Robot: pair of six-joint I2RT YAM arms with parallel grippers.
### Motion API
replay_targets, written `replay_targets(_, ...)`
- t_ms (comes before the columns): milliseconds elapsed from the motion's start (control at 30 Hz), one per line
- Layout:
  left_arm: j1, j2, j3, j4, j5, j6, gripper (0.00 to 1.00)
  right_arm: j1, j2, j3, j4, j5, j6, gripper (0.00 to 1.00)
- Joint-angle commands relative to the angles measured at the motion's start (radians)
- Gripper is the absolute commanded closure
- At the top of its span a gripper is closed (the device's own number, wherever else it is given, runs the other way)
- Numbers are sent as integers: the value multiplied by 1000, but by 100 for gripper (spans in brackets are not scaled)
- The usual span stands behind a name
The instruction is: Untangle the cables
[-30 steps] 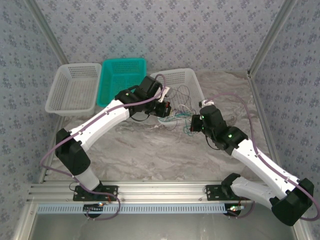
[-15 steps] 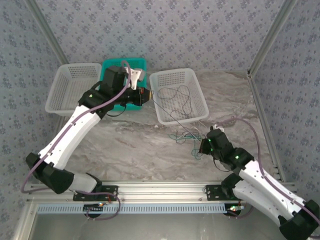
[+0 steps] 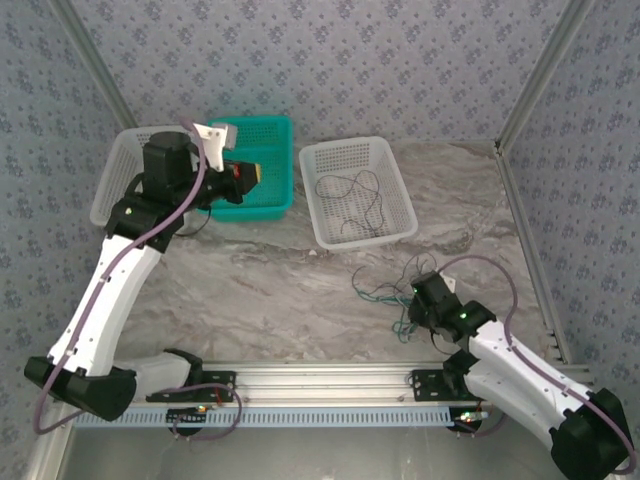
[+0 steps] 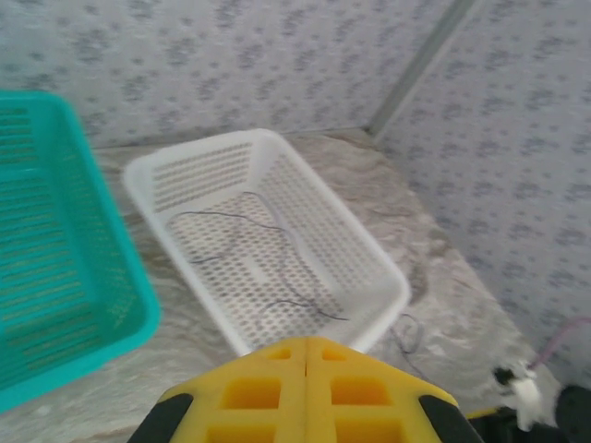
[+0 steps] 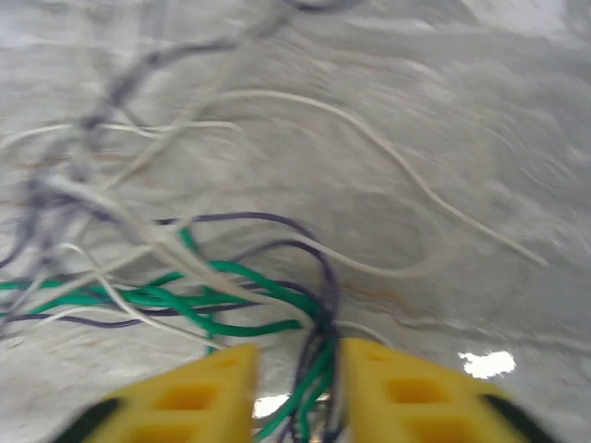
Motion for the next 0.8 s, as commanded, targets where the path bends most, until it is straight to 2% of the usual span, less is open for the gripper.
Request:
replay_targets(0, -27, 23, -74, 90, 121, -34, 100, -2, -8, 106, 0, 4, -82, 47)
replay_targets(100, -46, 38, -107, 102, 96, -38, 93, -4, -11, 191, -78, 28, -109, 47)
replay_targets(233, -65, 54, -115, 117, 90, -29, 92, -6, 9, 266, -48, -7, -143, 47)
replay_targets(300, -82, 64, -107, 118, 80, -12, 92, -28, 80, 320, -64, 11, -99, 48)
replay_targets(367, -100, 74, -98, 115, 64, 2, 91, -106, 173, 381, -128, 77, -22, 51)
replay_targets(433, -118, 83, -95, 109, 55, 16, 90, -222, 269, 406, -125, 62, 19, 51)
replay_targets(533, -141, 92, -99, 92, 42, 37, 88, -377, 387, 401, 54, -131, -40, 49)
replay_targets(567, -147, 94, -102, 88, 39, 40, 88, -391, 422, 401, 98, -171, -38, 48)
replay_targets(700, -162, 96, -119, 91, 35, 46, 84, -447, 561, 446, 115, -73, 10, 46)
replay_targets(767, -168, 94, -119, 92, 33, 46, 81, -489, 612, 444, 164, -76, -31, 45)
